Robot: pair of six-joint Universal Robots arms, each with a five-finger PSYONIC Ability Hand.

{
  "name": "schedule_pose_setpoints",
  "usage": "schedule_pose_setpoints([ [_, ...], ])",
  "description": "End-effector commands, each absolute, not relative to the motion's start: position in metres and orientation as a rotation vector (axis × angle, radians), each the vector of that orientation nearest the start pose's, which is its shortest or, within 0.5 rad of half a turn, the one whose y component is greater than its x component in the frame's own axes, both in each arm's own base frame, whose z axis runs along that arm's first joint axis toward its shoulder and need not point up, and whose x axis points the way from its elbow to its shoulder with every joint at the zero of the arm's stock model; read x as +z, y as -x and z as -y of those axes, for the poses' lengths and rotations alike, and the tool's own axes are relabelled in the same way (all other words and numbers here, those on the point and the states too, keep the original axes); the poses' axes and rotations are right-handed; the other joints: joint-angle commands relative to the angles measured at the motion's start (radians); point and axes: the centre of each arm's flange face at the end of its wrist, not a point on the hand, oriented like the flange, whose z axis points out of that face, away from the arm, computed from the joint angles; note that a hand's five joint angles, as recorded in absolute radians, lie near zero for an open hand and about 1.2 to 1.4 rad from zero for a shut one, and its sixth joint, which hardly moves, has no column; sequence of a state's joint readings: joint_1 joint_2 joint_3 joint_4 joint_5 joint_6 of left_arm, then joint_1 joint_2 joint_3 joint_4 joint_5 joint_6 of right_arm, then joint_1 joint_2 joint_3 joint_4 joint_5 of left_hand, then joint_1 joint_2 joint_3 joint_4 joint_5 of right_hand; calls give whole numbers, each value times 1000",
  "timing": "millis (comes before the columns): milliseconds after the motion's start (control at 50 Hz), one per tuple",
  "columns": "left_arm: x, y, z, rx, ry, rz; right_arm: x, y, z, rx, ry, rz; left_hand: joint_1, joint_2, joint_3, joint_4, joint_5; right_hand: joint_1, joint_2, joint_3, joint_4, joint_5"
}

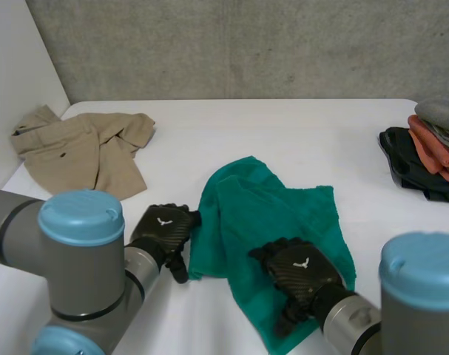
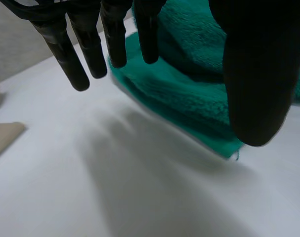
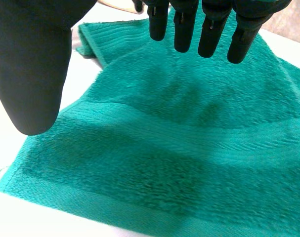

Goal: Fold the laundry.

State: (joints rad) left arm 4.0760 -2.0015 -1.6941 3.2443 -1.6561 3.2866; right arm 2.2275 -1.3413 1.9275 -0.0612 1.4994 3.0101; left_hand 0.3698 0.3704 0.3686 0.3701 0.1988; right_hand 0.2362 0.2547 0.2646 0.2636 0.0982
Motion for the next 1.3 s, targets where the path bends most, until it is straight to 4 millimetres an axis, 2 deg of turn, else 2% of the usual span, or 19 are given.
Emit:
schedule_pose_setpoints([
  [20, 135, 306, 206, -1838, -1045, -2646, 137, -282, 116, -1408, 1035, -2229, 181, 180, 182, 181, 178, 87, 68, 58, 59, 50],
  [280, 118, 319, 216, -1863, -1067, -2620, 121, -286, 113, -1434, 1064, -2232, 642, 641, 643, 642, 638, 230, 212, 202, 203, 194],
  [320, 114, 322, 216, -1856, -1074, -2618, 121, -286, 113, -1444, 1061, -2233, 780, 779, 781, 779, 776, 263, 244, 234, 235, 226],
  [380, 116, 325, 217, -1873, -1061, -2600, 118, -286, 115, -1464, 1052, -2243, 1026, 1025, 1027, 1025, 1022, 424, 405, 395, 396, 387],
  [420, 119, 325, 218, -1886, -1040, -2585, 116, -286, 117, -1475, 1046, -2249, 1026, 1026, 1028, 1026, 1023, 521, 502, 492, 493, 484],
  [460, 123, 323, 221, -1907, -989, -2557, 116, -286, 119, -1500, 1036, -2258, 1026, 1026, 1028, 1026, 1023, 857, 839, 829, 830, 821],
  [500, 131, 322, 223, -1947, -946, -2525, 118, -286, 123, -1543, 1019, -2266, 1026, 1026, 1028, 1026, 1023, 1158, 1140, 1130, 1131, 1122],
  [620, 190, 314, 224, -2165, -811, -2393, 135, -280, 136, -1688, 1010, -2291, 1026, 1026, 1028, 1026, 1023, 1160, 1142, 1132, 1133, 1124],
  [660, 205, 311, 222, -2215, -789, -2364, 156, -278, 139, -1782, 1039, -2258, 1026, 1026, 1028, 1026, 1023, 1160, 1142, 1132, 1133, 1124],
  [700, 230, 305, 219, -2303, -748, -2307, 168, -273, 144, -1835, 1067, -2255, 1026, 1026, 1028, 1026, 1023, 1160, 1142, 1132, 1133, 1124],
  [740, 250, 297, 218, -2366, -704, -2259, 187, -260, 163, -1933, 1090, -2289, 1026, 1026, 1028, 1026, 1023, 1160, 1142, 1132, 1133, 1124],
  [800, 256, 291, 219, -2375, -684, -2250, 207, -245, 183, -2025, 1125, -2337, 1026, 1026, 1028, 1026, 1023, 1160, 1142, 1132, 1133, 1124],
  [820, 252, 290, 217, -2357, -709, -2270, 221, -237, 191, -2078, 1148, -2345, 1012, 1012, 1014, 1012, 1009, 1160, 1142, 1132, 1133, 1124],
  [900, 232, 293, 205, -2281, -843, -2356, 233, -229, 201, -2131, 1173, -2338, 95, 95, 96, 95, 92, 1160, 1142, 1132, 1133, 1124],
  [960, 209, 296, 202, -2197, -917, -2430, 231, -229, 202, -2105, 1174, -2331, 55, 55, 56, 55, 52, 1160, 1142, 1132, 1133, 1124],
  [980, 192, 299, 199, -2130, -965, -2487, 229, -229, 201, -2092, 1177, -2335, 43, 43, 45, 43, 40, 1160, 1142, 1132, 1133, 1124],
  [1060, 160, 313, 184, -2010, -1103, -2566, 223, -227, 205, -2068, 1143, -2361, 58, 57, 59, 58, 54, 1160, 1142, 1132, 1133, 1124],
  [1200, 130, 321, 179, -1899, -1172, -2603, 221, -203, 231, -2088, 922, -2452, 166, 166, 167, 166, 163, 1160, 1142, 1132, 1133, 1124],
  [1300, 127, 325, 185, -1907, -1168, -2598, 219, -195, 240, -2069, 898, -2462, 222, 222, 223, 222, 219, 1160, 1142, 1132, 1133, 1124],
])
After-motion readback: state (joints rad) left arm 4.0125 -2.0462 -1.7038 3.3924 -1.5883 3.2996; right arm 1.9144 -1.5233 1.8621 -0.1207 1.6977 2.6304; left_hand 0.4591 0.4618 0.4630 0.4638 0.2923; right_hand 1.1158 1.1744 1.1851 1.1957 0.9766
